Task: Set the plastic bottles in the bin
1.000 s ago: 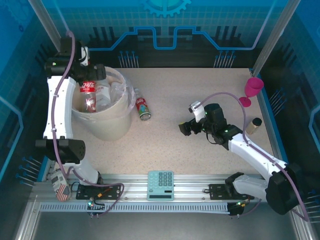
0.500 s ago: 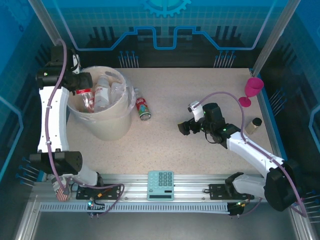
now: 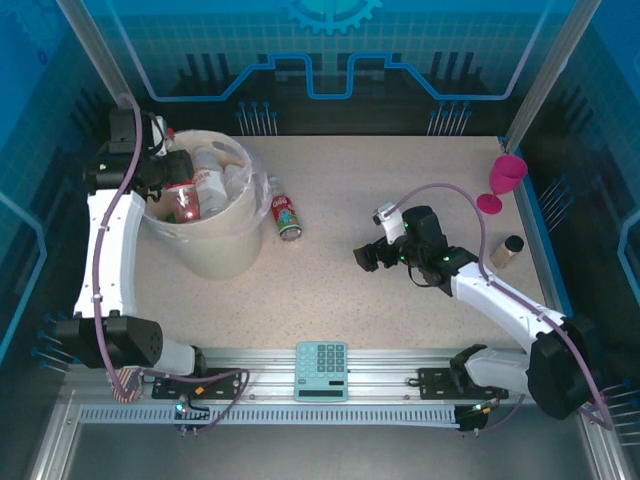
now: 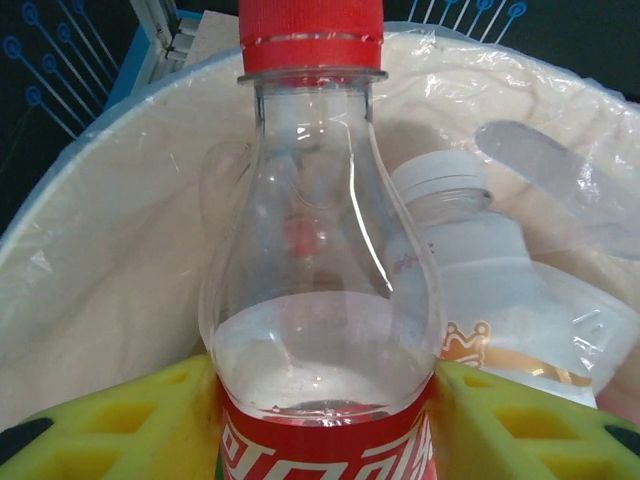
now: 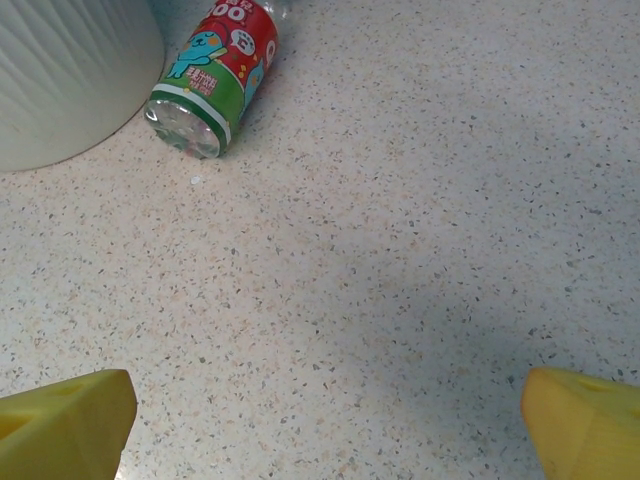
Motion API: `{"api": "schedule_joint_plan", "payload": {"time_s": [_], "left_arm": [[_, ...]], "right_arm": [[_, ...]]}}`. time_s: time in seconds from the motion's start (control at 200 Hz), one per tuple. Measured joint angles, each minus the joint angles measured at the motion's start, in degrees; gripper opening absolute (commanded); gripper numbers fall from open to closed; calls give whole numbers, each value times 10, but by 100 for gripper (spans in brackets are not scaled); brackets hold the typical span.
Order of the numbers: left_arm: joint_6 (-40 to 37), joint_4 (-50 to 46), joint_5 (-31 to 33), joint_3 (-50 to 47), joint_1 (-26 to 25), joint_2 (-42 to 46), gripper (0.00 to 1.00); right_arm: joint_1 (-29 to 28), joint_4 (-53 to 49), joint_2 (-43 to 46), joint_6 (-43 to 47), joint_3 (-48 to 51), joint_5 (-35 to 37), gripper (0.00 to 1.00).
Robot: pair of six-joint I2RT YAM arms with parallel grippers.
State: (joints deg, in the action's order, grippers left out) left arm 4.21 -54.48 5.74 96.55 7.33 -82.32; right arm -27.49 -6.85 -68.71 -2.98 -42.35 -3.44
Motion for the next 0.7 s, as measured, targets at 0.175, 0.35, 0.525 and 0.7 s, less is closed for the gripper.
{"api": "schedule_joint_plan", "payload": {"time_s": [0.175,0.35,0.525,0.7], "left_arm": [[4,29,-2,-14,-8,-1,55],[9,58,-7,-28,-12,-5,55],[19,85,-16,-33,-22,-13,56],[30,116,-27,-34,-43,-31,60]], "right_arm": [[-7,2,-8,-1,-4,0,100],[-14,5,-17,-5,-5,0,100],[-23,10,-28,-23,-13,5,100],[-43,58,-75,-93,-37,20,100]]}}
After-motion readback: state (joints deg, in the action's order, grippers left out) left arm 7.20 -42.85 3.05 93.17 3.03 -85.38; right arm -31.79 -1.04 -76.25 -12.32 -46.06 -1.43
